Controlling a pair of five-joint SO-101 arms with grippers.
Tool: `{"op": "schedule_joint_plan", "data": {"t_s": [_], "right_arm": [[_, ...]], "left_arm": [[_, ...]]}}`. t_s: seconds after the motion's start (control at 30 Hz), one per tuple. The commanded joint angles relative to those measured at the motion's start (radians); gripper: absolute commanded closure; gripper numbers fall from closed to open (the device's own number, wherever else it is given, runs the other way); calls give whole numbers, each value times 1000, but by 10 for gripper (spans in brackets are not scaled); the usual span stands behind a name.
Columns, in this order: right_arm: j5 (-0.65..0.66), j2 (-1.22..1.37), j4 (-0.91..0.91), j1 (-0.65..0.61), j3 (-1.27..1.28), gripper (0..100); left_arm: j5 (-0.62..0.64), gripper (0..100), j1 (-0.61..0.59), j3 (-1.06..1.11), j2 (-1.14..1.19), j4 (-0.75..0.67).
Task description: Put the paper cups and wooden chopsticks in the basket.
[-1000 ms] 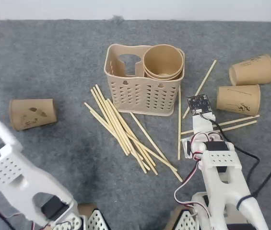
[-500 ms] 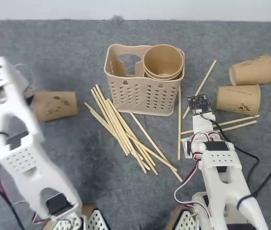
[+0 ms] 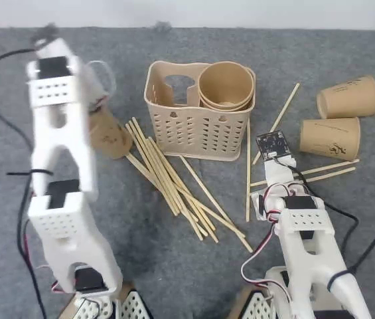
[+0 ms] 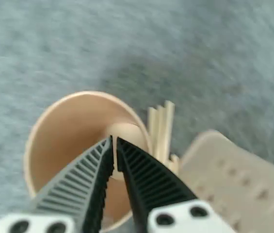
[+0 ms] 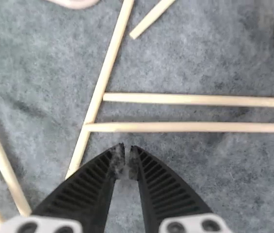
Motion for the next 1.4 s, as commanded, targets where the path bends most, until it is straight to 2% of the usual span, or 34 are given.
{"op": "schedule_joint_plan", "data": {"t_s": [0.0, 0.13, 0.23, 0.37, 0.6, 0.87, 1.23, 1.37], "right_arm": [[18, -39, -28, 16, -5, 961], [18, -39, -28, 16, -5, 961], [18, -39, -28, 16, -5, 961], [20, -39, -28, 16, -5, 961], [20, -39, -21, 16, -5, 961], [20, -39, -19, 16, -5, 961], [20, -39, -19, 16, -5, 963], [20, -39, -19, 16, -5, 963]], "left_arm": [[17, 987, 74, -12, -63, -31], [2, 978, 101, -45, -81, -25], [-64, 908, 107, -85, -115, 3], [-78, 814, 95, -145, -175, 75], [-144, 801, -12, -147, -239, 133], [-212, 801, -21, 88, -190, -3], [-219, 801, 124, 185, -216, -26], [-247, 813, 132, 269, -216, -103]]}}
